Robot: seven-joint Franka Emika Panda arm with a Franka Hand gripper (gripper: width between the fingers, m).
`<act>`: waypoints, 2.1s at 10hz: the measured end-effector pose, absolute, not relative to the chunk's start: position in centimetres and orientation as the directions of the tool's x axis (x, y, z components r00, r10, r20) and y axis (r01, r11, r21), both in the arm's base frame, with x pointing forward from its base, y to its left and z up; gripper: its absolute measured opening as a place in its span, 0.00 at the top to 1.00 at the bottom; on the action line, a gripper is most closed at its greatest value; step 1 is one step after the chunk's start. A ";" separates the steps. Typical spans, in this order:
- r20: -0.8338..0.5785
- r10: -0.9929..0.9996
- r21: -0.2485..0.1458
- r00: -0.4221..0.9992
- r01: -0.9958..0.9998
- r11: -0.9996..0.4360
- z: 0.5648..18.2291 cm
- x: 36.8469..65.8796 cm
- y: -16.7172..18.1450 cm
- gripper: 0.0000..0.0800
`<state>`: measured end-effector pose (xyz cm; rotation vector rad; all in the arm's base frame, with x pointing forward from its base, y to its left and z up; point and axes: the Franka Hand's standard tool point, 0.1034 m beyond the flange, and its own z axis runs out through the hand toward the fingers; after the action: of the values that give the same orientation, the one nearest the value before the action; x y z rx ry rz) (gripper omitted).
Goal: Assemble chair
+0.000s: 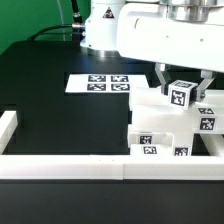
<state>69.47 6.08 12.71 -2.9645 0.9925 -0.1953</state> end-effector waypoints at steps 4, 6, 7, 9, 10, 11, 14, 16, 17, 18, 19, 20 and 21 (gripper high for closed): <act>0.115 -0.605 -0.053 0.788 -0.603 -0.796 12.7 68.8 6.0 0.64; 0.117 -0.606 -0.054 0.787 -0.604 -0.795 12.7 68.8 5.9 0.64; 0.117 -0.606 -0.054 0.787 -0.604 -0.795 12.7 68.9 5.9 0.64; 0.118 -0.614 -0.056 0.780 -0.613 -0.788 12.7 68.8 5.9 0.64; 0.119 -0.626 -0.060 0.770 -0.624 -0.779 12.7 68.7 6.1 0.64; 0.125 -0.629 -0.065 0.767 -0.626 -0.777 12.7 68.7 6.4 0.64; 0.129 -0.635 -0.066 0.762 -0.632 -0.772 12.5 68.8 6.5 0.64; 0.134 -0.635 -0.065 0.761 -0.633 -0.772 12.3 68.8 6.0 0.64; 0.138 -0.635 -0.065 0.760 -0.633 -0.772 12.2 68.8 5.6 0.65; 0.142 -0.636 -0.067 0.758 -0.634 -0.770 12.2 68.9 5.5 0.65; 0.147 -0.637 -0.070 0.757 -0.635 -0.770 12.2 68.9 5.4 0.65; 0.147 -0.640 -0.071 0.754 -0.638 -0.767 12.2 68.9 5.5 0.65; 0.147 -0.643 -0.072 0.752 -0.640 -0.765 12.2 68.9 5.6 0.65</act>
Offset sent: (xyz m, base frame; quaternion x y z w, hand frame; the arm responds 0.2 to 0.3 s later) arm -0.0170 0.0109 0.0026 -0.0023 -0.0552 0.0231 0.9982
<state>68.92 5.60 12.19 -2.9245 1.0707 -0.2544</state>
